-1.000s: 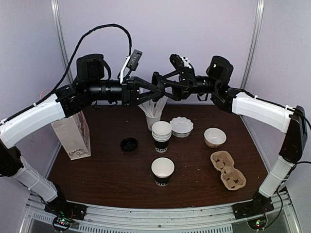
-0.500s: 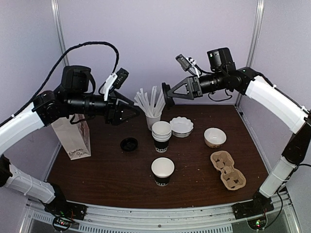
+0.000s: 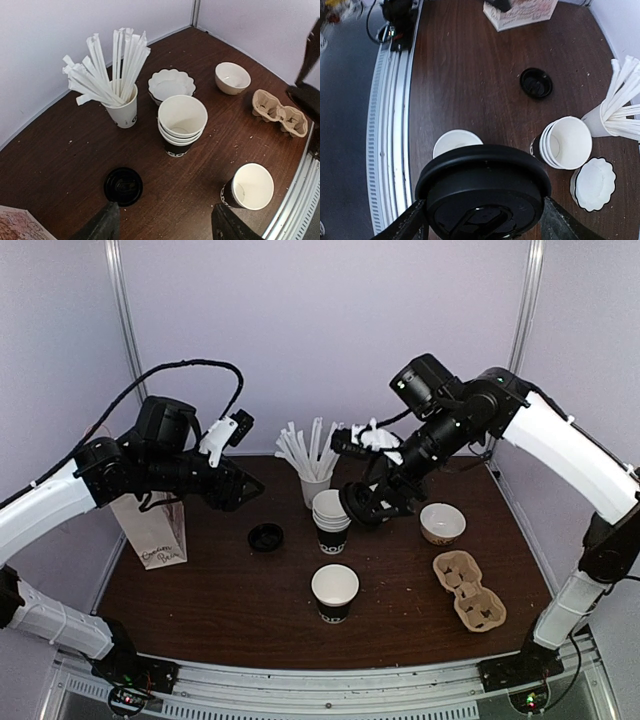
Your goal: Pack the takeout coffee
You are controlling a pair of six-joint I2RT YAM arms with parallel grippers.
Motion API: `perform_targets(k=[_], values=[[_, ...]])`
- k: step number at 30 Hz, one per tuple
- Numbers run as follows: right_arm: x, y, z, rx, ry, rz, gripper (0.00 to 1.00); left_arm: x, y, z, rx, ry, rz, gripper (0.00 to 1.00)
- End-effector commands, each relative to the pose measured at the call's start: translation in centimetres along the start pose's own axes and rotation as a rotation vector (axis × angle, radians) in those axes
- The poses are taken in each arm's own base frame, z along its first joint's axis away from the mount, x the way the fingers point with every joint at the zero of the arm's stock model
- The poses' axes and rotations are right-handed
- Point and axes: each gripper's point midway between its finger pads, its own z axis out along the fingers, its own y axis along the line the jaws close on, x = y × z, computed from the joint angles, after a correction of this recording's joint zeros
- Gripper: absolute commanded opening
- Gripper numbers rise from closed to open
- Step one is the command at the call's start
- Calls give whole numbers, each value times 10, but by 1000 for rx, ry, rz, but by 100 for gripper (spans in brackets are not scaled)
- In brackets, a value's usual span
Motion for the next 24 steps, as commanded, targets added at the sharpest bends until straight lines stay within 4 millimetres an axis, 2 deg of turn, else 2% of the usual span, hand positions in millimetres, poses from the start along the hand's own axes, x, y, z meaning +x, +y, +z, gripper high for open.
perform_targets(k=[1,5,7,9,18,24], values=[[49,19,24,4,307,-177,76,10,20,8,-94,21,-59,66],[61,34,51,-21,417,-248,76,17,39,8,-181,34,-119,66],[61,38,65,-23,446,-276,76,24,56,5,-245,53,-182,66],[61,40,76,-26,474,-297,76,28,63,3,-263,48,-220,66],[62,43,118,-42,587,-364,78,27,59,-1,-235,6,-229,66],[68,41,134,-50,624,-370,81,27,59,-4,-235,-1,-216,66]])
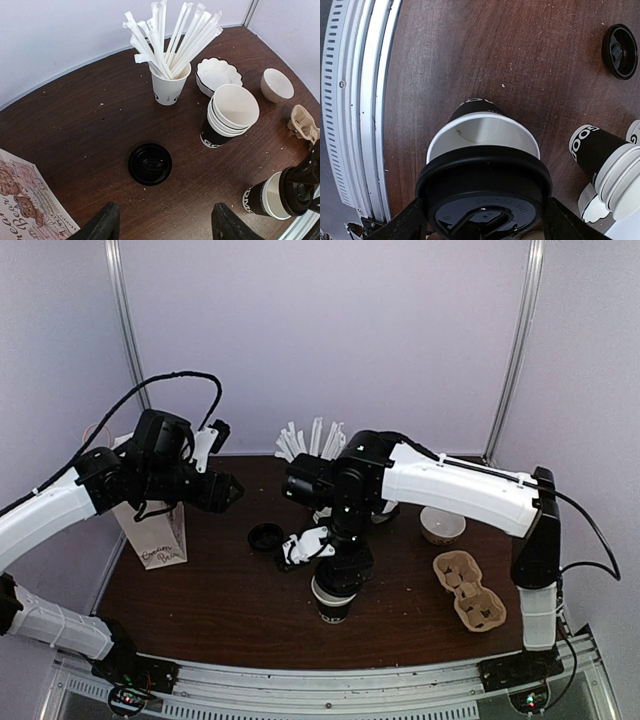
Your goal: Pack the takeout coffee
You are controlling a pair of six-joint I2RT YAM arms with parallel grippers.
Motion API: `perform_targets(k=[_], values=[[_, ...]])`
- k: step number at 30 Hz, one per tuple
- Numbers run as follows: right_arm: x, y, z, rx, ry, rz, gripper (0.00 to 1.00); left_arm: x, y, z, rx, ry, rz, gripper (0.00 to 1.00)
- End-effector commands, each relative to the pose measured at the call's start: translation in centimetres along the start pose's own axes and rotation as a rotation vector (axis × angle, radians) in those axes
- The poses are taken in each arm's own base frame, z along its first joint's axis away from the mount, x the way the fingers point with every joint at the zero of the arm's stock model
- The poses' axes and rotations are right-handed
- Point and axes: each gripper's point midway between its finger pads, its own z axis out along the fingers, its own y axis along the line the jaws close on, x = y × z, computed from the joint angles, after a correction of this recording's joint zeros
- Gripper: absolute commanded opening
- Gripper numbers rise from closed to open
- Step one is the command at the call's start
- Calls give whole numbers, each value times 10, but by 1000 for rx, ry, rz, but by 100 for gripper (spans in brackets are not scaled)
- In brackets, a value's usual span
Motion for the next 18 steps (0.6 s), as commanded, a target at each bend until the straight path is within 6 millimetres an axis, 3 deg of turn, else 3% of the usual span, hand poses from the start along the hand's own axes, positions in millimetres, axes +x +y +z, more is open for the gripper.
perform_targets(k=[1,13,18], values=[[1,-4,2,15,35,-10,81,-10,1,-5,2,-60,-9,66],[-6,0,13,-33,38,-1,83,-8,0,-3,9,-63,-4,66],[-7,-1,0,-14,14,-1,84,-7,-3,-2,23,-57,-1,66]])
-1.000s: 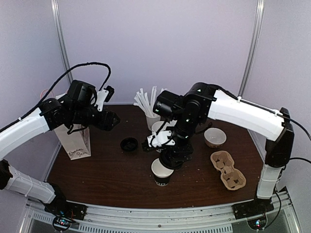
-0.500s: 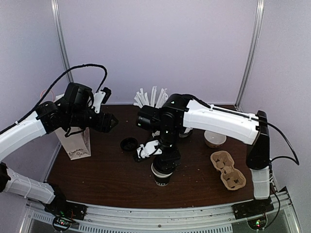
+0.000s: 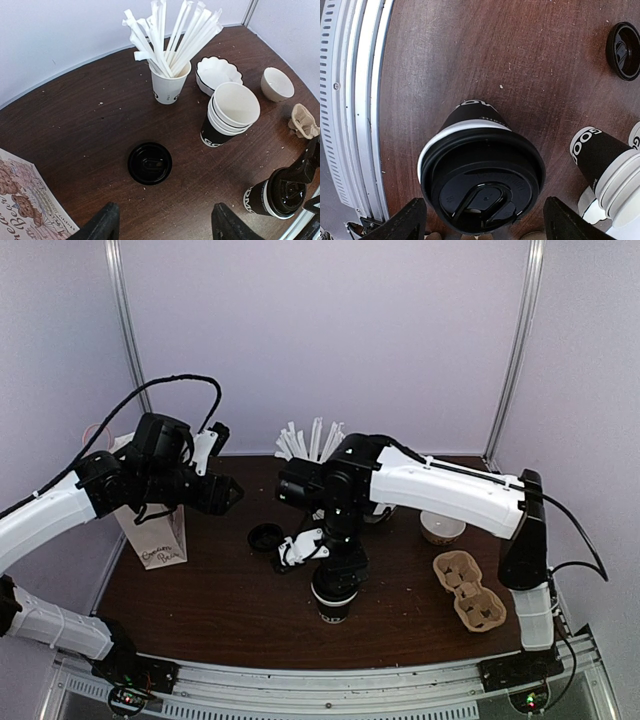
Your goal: Pack the takeout coffee
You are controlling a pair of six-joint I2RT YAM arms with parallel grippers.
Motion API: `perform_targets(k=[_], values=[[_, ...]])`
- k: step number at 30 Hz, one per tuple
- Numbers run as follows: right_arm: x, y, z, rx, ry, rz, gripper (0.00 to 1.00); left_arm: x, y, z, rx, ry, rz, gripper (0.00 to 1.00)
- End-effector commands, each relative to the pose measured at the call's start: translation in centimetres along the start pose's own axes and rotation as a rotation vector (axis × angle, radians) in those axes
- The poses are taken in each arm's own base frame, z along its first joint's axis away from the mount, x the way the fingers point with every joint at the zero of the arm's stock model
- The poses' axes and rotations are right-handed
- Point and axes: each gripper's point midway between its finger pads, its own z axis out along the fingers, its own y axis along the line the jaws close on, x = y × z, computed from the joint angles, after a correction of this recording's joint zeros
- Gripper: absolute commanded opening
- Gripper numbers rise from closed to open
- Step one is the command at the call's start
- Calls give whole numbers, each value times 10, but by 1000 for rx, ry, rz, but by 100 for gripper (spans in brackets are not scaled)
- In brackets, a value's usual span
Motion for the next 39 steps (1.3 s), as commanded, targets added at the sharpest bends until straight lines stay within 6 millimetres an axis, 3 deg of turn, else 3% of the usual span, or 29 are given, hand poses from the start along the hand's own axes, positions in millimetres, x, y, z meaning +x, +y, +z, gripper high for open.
perform_targets(k=[1,7,11,15,19,22,31,39], values=[[-3,3,-19,15,-33,1,86,-10,-5,-1,30,-43,0,66],[15,2,-71,106,-116,15,97,3,-26,14,142,37,-33,68],[40,-9,-115,128,-251,129,95,4,-52,21,287,50,-80,68],[59,-32,-137,138,-446,320,88,6,-74,31,396,73,-120,65],[81,-47,-115,114,-548,549,83,16,-96,46,473,122,-150,63],[89,-37,-84,17,-561,649,80,26,-114,60,502,167,-160,62],[74,-23,-25,-232,-588,791,69,63,-142,88,523,293,-207,61],[62,-26,-7,-341,-597,842,60,77,-158,99,556,332,-212,60]])
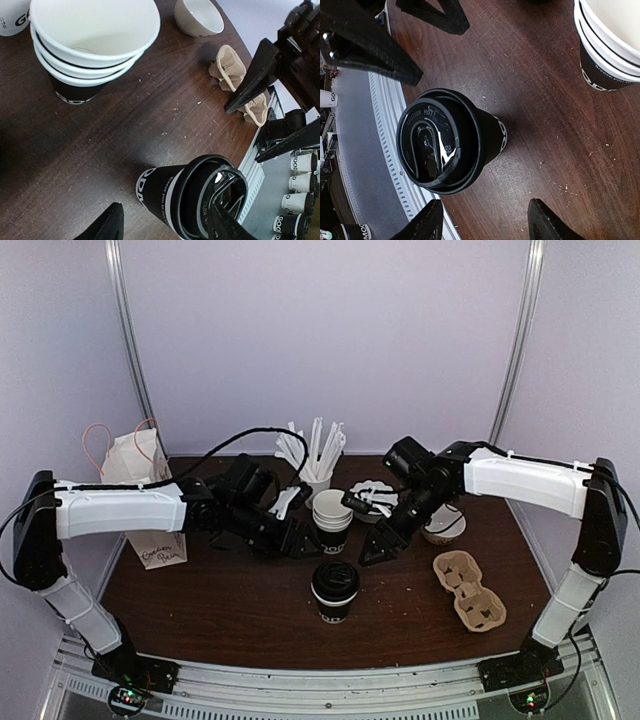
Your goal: Pack the takeout coffee
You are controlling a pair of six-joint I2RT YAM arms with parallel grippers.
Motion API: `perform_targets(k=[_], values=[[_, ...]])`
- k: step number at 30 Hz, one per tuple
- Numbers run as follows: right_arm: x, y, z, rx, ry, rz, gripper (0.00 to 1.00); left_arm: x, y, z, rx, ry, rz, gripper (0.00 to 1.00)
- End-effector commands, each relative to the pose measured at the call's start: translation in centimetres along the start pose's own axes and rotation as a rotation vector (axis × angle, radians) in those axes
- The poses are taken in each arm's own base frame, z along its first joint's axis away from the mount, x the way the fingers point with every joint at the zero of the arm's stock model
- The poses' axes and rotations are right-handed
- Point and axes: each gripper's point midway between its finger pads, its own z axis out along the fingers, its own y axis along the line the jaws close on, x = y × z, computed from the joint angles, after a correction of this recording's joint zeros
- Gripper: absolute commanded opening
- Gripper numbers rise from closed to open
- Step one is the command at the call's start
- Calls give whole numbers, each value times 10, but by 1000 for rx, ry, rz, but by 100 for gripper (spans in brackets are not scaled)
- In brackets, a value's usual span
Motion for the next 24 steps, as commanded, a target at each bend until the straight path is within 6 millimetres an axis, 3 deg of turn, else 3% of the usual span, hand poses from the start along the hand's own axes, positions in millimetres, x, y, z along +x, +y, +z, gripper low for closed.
perform_targets(k=[1,6,11,24], values=[[-13,5,4,-68,-42,40,59,-4,-10,10,53,-13,0,59],[-10,3,12,-93,-23,55,57,2,-9,17,62,10,4,57],[-5,4,18,-119,-6,77,46,9,-12,16,74,25,10,56],[-1,7,23,-136,9,76,46,20,-19,15,102,54,24,52]])
